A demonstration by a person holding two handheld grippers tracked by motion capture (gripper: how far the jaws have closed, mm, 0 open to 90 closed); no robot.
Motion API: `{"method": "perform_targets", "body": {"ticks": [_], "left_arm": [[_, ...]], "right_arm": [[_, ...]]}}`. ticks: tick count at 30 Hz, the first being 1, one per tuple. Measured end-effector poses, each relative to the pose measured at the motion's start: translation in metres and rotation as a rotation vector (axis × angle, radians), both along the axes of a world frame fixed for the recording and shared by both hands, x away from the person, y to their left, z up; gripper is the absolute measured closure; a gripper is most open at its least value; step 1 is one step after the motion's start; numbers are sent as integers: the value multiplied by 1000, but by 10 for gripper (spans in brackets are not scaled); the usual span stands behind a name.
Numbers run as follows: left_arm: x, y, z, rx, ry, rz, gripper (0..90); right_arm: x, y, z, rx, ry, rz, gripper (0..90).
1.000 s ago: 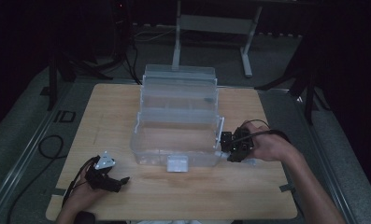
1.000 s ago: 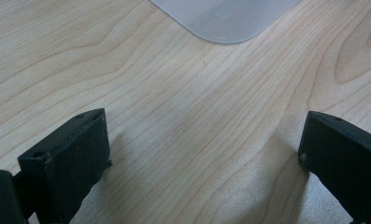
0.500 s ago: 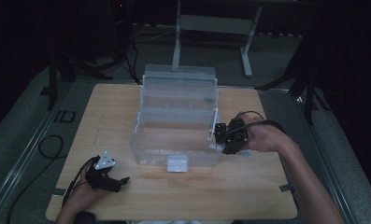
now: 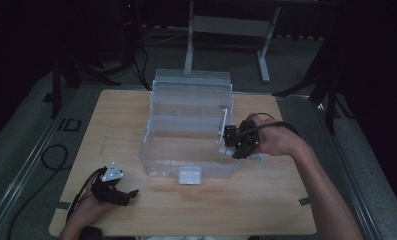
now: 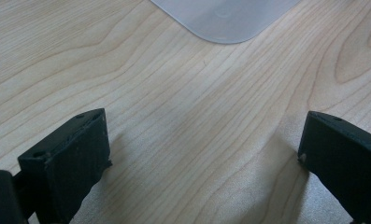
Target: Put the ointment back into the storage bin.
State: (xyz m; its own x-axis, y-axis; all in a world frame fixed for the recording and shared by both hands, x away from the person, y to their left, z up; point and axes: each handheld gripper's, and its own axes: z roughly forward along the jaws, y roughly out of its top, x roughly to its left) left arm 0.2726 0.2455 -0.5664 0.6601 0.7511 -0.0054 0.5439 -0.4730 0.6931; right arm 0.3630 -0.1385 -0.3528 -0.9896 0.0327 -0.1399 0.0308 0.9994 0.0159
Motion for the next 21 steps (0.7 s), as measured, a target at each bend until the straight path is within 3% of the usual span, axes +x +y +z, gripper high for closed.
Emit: {"method": "perform_targets", "body": {"ticks": [8,14,21], "left_arm": [[0,0,0,0,0,0,26],[0,0,0,1,0,-1,26],[0,0,0,1,0,-1,26]], "right_arm": [[7,9,4,11,1,4,703],[11,20,1,-19,3,15,703],[14,27,-1,-16,2,27,702]]}}
